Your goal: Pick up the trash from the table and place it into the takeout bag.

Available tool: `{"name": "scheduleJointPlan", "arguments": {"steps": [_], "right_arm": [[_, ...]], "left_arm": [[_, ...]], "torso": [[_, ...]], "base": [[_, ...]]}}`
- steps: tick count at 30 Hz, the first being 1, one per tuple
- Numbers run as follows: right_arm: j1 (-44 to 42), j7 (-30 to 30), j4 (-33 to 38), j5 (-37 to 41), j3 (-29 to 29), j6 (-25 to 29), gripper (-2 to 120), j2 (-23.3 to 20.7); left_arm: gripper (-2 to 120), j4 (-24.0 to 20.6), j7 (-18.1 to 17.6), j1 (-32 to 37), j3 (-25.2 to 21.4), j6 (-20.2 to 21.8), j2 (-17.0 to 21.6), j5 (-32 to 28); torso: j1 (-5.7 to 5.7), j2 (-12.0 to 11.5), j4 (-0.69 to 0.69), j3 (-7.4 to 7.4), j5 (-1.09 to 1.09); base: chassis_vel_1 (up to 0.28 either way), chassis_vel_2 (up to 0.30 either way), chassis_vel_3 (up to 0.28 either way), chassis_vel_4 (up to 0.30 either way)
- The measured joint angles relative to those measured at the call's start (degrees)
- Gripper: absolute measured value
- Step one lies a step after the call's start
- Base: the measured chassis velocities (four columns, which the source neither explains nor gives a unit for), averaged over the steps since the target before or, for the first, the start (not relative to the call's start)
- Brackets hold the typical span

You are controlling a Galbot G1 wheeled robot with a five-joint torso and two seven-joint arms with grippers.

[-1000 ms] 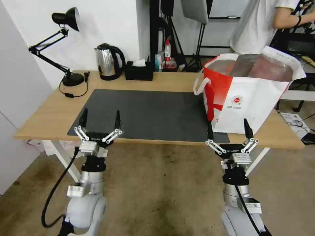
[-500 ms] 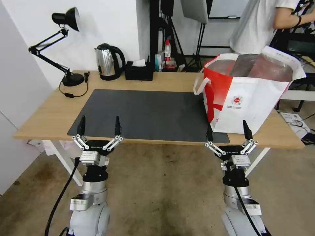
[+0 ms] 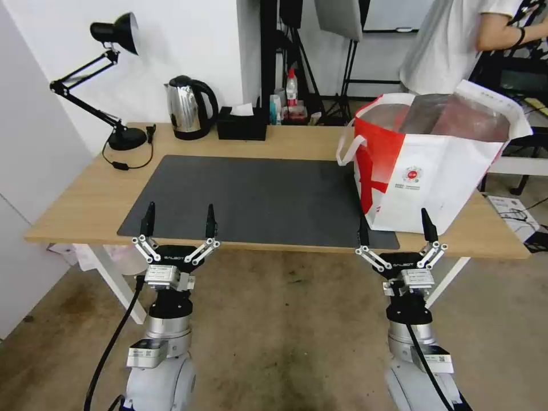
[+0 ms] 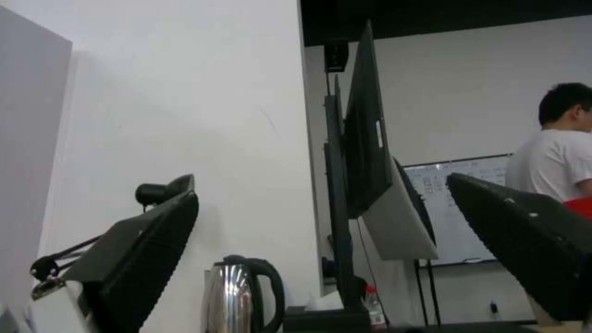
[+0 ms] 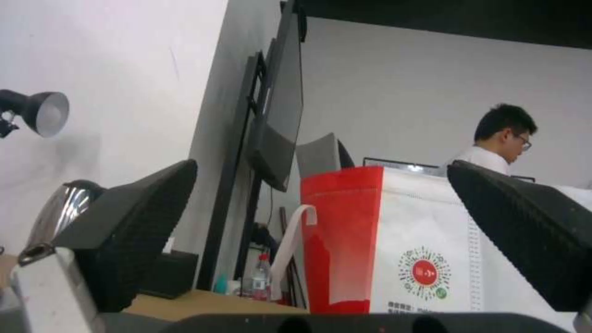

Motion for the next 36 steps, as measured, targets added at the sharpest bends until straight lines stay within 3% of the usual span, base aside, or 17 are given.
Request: {"name": "scheduleJointPlan", "arguments": {"steps": [36], "right_arm": [[-0.12, 0.10, 0.25, 0.04, -0.03, -0.11, 100, 0.00]], "left_arm": [[100, 0.04, 0.07, -0.02, -0.01, 0.00, 0.07, -0.07]], "torso": [[0.00, 0.00, 0.00, 0.00, 0.00]], "base": [[0.000, 0.000, 0.000, 0.000]]}}
